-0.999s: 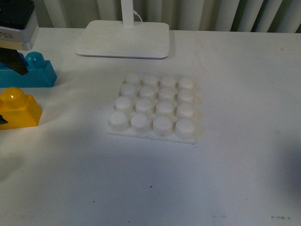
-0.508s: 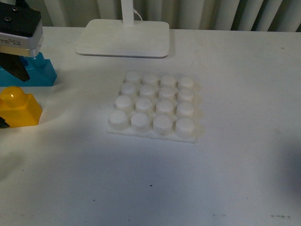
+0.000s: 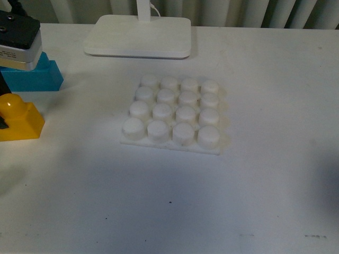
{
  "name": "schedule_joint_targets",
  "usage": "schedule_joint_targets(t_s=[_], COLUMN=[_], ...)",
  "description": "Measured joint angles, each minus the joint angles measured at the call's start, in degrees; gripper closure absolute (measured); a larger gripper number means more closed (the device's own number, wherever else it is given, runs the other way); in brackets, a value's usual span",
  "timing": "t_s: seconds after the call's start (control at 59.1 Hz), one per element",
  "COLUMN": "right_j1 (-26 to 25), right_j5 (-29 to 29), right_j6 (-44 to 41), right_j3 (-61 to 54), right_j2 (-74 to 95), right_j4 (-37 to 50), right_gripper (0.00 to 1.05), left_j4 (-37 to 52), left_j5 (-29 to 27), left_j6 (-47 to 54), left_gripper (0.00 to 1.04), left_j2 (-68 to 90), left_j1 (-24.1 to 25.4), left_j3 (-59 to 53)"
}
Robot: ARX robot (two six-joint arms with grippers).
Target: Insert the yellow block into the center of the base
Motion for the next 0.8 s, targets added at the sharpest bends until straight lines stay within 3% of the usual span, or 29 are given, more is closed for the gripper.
schedule_joint_targets(t_s=[0.305,0.796], right_j1=[0.00,0.00], right_j5=[0.00,0.00], right_j6=[0.00,0.00], right_j3=[0.00,0.00], right_j2=[0.00,0.00], right_j4=[0.00,0.00], right_gripper=[0.09,0.09], left_j4=[-3.78,-3.06], left_j5=[3.65,3.39], left_j6=[-0.37,-5.84], left_gripper=[0.74,0.75], left_j2=[-1.77,0.87], left_j1=[-2.27,-18.91], left_j3=[0.92,12.11])
